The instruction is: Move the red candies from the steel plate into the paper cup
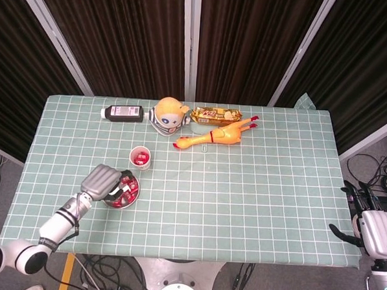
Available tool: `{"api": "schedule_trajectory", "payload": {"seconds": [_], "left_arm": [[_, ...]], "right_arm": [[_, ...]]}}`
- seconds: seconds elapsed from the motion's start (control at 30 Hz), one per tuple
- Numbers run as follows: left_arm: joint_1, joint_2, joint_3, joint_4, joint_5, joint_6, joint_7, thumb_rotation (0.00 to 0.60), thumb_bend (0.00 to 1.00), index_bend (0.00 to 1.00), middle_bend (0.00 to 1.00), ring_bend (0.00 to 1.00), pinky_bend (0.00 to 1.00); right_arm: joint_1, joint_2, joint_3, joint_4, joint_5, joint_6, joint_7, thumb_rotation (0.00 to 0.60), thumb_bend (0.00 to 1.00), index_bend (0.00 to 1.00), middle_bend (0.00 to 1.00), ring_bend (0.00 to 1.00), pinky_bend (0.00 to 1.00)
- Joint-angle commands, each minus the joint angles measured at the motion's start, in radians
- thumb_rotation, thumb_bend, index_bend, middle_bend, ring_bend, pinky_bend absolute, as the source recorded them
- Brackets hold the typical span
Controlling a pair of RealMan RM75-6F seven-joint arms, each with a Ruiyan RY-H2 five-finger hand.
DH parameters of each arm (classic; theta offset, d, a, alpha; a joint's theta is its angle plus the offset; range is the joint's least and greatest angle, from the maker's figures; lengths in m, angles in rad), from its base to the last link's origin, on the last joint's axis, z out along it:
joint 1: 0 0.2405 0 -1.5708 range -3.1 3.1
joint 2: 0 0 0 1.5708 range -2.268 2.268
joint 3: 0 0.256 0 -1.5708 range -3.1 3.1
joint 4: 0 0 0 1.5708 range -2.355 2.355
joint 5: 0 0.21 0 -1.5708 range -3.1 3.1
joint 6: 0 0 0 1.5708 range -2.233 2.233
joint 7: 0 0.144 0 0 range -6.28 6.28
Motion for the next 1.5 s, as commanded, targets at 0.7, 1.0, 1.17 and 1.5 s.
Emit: {"api": "schedule_trajectory", "payload": {"seconds": [0.7,1.0,1.17,1.5], "left_arm": [[-0.064,-0.137,0.024,0.130,-0.198,-0.152,0.204,0.600,0.42,0.36,0.89,0.81,0.98],[-0.057,-0.102,0.025,0.099,-0.302,-0.090,0.270,0.600,0.42,0.36,0.89,0.81,0.98],[-0.047,-0.085,0.023,0.082,-0.325,-0.062,0.275,0.600,0.42,0.36,0.89,0.81,0.98],[-0.043,-0.169,-0.002,0.216,-0.199,-0.057,0.191,0.600,0.38,0.42,0.89,0.81,0.98]], "right_arm": [[-0.007,0.000,-0.003,0.003,0.005,0.005,0.003,0.600,0.08,0.04,0.20,0.01,0.20],[-0.005,-0.001,-0.003,0.003,0.000,0.006,0.003,0.600,0.08,0.04,0.20,0.01,0.20],[-0.005,0.000,-0.002,0.002,0.000,0.006,0.004,0.600,0.08,0.04,0.20,0.01,0.20],[-0.006,0.000,-0.003,0.001,-0.001,0.008,0.003,0.600,0.08,0.04,0.20,0.01,0.21]]}}
